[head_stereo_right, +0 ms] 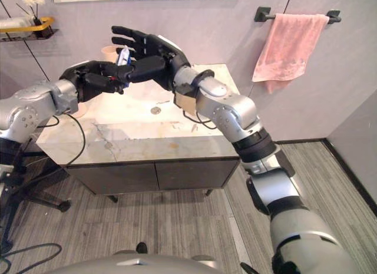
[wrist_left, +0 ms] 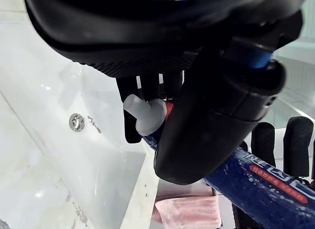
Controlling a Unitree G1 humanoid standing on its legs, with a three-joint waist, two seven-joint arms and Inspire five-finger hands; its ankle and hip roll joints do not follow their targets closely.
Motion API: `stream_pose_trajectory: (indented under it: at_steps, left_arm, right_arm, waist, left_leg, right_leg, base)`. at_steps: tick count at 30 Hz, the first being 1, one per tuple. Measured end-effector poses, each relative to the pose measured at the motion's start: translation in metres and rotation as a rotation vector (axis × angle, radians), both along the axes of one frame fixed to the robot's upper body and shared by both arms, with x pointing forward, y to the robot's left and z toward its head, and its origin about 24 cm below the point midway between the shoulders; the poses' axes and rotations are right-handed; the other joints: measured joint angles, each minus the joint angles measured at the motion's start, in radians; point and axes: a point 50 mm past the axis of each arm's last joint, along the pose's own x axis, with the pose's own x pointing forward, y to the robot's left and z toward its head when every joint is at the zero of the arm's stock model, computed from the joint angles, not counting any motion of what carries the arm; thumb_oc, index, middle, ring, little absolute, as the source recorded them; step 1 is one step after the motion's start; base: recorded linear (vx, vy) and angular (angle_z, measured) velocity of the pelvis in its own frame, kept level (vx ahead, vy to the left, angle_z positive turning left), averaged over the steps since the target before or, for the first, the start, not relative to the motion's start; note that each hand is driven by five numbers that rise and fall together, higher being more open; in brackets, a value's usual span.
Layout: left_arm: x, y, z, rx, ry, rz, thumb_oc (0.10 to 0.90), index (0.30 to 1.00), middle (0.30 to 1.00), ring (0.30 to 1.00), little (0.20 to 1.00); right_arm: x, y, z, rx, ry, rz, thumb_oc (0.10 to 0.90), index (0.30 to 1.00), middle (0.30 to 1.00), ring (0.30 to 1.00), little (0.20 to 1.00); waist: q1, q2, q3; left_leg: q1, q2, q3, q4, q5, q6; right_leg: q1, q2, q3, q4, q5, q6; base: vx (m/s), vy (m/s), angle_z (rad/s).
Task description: Organize the bathroom.
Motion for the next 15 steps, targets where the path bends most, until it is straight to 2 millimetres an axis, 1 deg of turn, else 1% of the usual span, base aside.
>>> stream_pose_trajectory:
  at_steps: [8,14,15]
  left_arm:
    - [-0.0001,-0.0003,-0.0001,-0.001,0.001,-0.007,0.400,0.300,0.300,0.300,0.300]
    - [-0.0002,-0.0001,-0.0004,0.002,0.001,-0.007,0.400,0.300,0.300,0.300,0.300]
    - [-0.0002,-0.0001,-0.0006,0.002,0.002,-0.007,0.400,0.300,0.300,0.300,0.300]
  right_arm:
    - [-0.0002,0.0001,-0.0004,-0.003,0.001,0.007,0.800,0.900,0.900,0.900,0.900]
    - [0.0007,-0.0011,-0.0011,-0.068,-0.046,0.008,0.800,0.900,0.900,0.900,0.900]
    - [0.0015,-0.0033,-0.0018,-0.105,-0.062,0.000,0.800,0.900,0.900,0.900,0.900]
  waist:
    - [0.001,0.003,-0.002]
    - [0.000,0.003,-0.004]
    - [0.000,0.003,-0.004]
  left_leg:
    - [0.004,0.001,0.001,0.000,-0.001,0.000]
    - [0.004,0.001,0.001,0.000,-0.001,0.000]
    - [0.004,0.001,0.002,0.000,-0.001,0.000]
  right_leg:
    - [0.004,0.000,0.001,0.000,-0.001,-0.001]
    - [0.004,0.000,0.002,0.000,-0.001,-0.001]
    - [0.004,0.000,0.002,0.000,-0.001,-0.001]
  base:
    - [0.00,-0.001,0.00]
    - [0.00,0.000,0.00]
    - [0.00,0.000,0.00]
